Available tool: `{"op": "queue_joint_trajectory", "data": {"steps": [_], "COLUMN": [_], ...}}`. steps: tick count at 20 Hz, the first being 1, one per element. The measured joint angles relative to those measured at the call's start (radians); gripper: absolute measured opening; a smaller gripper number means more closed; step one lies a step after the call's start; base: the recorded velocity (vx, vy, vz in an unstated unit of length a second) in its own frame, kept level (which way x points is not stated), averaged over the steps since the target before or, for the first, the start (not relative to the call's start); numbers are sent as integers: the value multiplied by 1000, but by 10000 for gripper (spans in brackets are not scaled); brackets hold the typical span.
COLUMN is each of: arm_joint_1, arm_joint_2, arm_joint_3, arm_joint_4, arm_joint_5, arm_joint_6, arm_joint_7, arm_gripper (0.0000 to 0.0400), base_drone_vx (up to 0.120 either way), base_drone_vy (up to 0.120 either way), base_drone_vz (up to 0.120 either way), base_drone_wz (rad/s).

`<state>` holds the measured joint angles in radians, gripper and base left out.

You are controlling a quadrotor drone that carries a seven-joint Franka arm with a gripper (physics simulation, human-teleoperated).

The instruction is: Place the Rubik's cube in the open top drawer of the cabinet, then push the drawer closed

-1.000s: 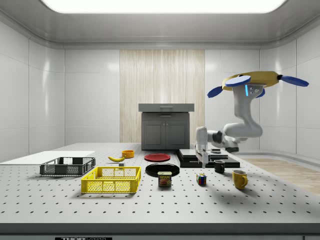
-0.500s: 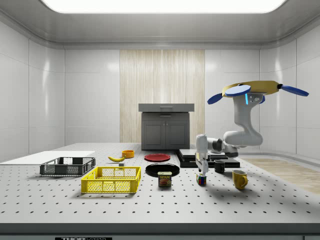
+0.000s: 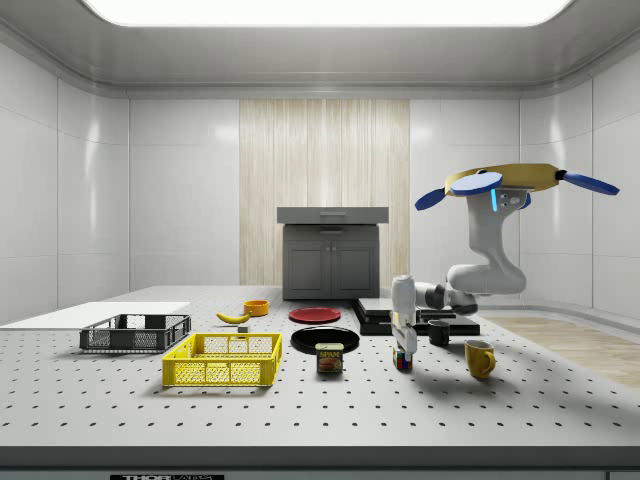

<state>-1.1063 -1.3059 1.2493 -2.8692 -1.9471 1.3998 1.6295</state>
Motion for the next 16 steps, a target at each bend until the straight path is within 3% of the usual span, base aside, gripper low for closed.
{"op": "queue_joint_trajectory", "data": {"steps": [7,11,16], "arm_joint_1": [-17,-26,-33], "arm_joint_2": [-20,-29,-39], "arm_joint_3": [-28,-29,-28], "arm_joint_4": [20,27,31], "arm_joint_5": [-24,-23,-20], "arm_joint_6": [35,46,57], "arm_joint_7": [2,5,9], "arm_gripper": [400,358,334], "base_drone_vx": [0,0,0], "base_drone_vy": [0,0,0], "base_drone_vz": [0,0,0], "base_drone_wz": [0,0,0]}}
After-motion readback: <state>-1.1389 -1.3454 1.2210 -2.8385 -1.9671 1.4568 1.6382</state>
